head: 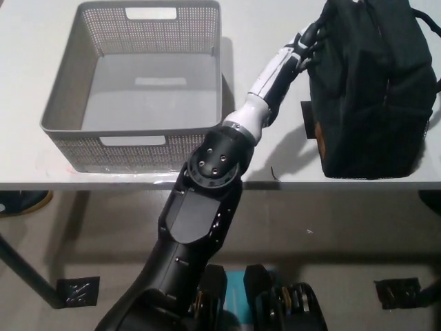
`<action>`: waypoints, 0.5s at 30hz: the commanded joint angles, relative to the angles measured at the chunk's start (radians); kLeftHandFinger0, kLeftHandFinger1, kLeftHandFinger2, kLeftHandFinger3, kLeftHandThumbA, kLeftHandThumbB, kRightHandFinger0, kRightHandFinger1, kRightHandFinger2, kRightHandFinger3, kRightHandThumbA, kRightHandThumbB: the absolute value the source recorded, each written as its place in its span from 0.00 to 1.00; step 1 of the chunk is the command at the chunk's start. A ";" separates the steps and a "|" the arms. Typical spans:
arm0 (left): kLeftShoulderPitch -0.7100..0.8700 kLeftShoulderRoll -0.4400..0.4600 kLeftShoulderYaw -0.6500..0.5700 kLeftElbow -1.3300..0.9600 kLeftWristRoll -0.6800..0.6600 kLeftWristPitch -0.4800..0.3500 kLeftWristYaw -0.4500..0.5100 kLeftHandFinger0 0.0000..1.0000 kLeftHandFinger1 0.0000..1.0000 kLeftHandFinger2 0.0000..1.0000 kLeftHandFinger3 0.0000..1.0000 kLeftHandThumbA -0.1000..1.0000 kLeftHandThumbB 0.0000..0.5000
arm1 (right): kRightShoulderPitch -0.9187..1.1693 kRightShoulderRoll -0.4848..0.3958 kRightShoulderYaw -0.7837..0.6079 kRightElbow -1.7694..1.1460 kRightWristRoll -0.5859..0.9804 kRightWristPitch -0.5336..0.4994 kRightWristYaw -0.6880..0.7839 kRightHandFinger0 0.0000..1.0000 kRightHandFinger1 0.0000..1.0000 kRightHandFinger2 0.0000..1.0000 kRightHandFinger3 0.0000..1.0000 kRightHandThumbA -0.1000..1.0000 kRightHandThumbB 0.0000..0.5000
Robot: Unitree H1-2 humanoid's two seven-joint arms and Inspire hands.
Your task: Use both hands to pick up a lunch bag on the right hand side and place it into a container on the left hand side
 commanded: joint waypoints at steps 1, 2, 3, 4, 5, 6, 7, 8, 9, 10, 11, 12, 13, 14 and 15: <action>-0.081 -0.007 0.012 0.056 0.002 -0.074 0.051 1.00 1.00 1.00 1.00 1.00 0.91 | -0.078 0.002 -0.005 0.062 0.018 -0.072 0.056 1.00 1.00 1.00 1.00 1.00 0.77; -0.099 -0.002 0.010 0.096 0.010 -0.076 0.058 1.00 1.00 1.00 1.00 1.00 0.91 | -0.095 0.003 -0.004 0.097 0.018 -0.081 0.066 1.00 1.00 1.00 1.00 1.00 0.73; -0.109 -0.001 0.012 0.115 0.007 -0.079 0.057 1.00 1.00 1.00 1.00 1.00 0.91 | -0.102 0.003 -0.003 0.109 0.015 -0.084 0.068 1.00 1.00 1.00 1.00 1.00 0.73; -0.116 0.000 0.014 0.129 0.004 -0.083 0.056 1.00 1.00 1.00 1.00 1.00 0.91 | -0.107 0.004 -0.003 0.118 0.012 -0.088 0.070 1.00 1.00 1.00 1.00 1.00 0.73; -0.123 0.001 0.014 0.143 0.006 -0.086 0.059 1.00 1.00 1.00 1.00 1.00 0.88 | -0.111 0.005 -0.003 0.128 0.010 -0.095 0.073 1.00 1.00 1.00 1.00 1.00 0.76; -0.135 0.004 0.011 0.167 0.012 -0.085 0.062 1.00 1.00 1.00 1.00 1.00 0.89 | -0.119 0.004 -0.001 0.144 0.004 -0.104 0.077 1.00 1.00 1.00 1.00 1.00 0.82; -0.142 0.004 0.010 0.182 0.014 -0.085 0.066 1.00 1.00 1.00 1.00 1.00 0.89 | -0.123 0.003 -0.001 0.151 0.002 -0.106 0.078 1.00 1.00 1.00 1.00 1.00 0.84; -0.153 0.004 0.010 0.204 0.014 -0.091 0.068 1.00 1.00 1.00 1.00 1.00 0.86 | -0.129 0.003 -0.001 0.159 0.001 -0.107 0.081 1.00 1.00 1.00 1.00 1.00 0.85; -0.158 0.005 0.009 0.212 0.015 -0.092 0.068 1.00 1.00 1.00 1.00 1.00 0.85 | -0.132 0.003 -0.002 0.162 0.000 -0.108 0.082 1.00 1.00 1.00 1.00 1.00 0.85; -0.169 0.008 0.004 0.233 0.022 -0.090 0.072 1.00 1.00 1.00 1.00 1.00 0.82 | -0.139 0.003 -0.001 0.168 0.000 -0.107 0.085 1.00 1.00 1.00 1.00 1.00 0.85; -0.175 0.010 0.003 0.243 0.024 -0.092 0.074 1.00 1.00 1.00 1.00 1.00 0.79 | -0.143 0.003 -0.001 0.172 0.000 -0.107 0.086 1.00 1.00 1.00 1.00 1.00 0.84; -0.181 0.014 0.001 0.258 0.029 -0.093 0.079 1.00 1.00 1.00 1.00 1.00 0.81 | -0.148 0.006 -0.002 0.177 0.001 -0.109 0.088 1.00 1.00 1.00 1.00 1.00 0.84; -0.188 0.016 -0.002 0.281 0.035 -0.094 0.087 1.00 1.00 1.00 1.00 1.00 0.82 | -0.151 0.007 -0.003 0.183 0.001 -0.109 0.086 1.00 1.00 1.00 1.00 1.00 0.84; -0.195 0.020 -0.002 0.300 0.037 -0.092 0.094 1.00 1.00 1.00 1.00 1.00 0.84 | -0.158 0.008 0.000 0.192 -0.002 -0.106 0.085 1.00 1.00 1.00 1.00 1.00 0.83; -0.197 0.020 -0.001 0.306 0.037 -0.091 0.096 1.00 1.00 1.00 1.00 1.00 0.85 | -0.159 0.008 0.000 0.193 -0.003 -0.103 0.085 1.00 1.00 1.00 1.00 1.00 0.83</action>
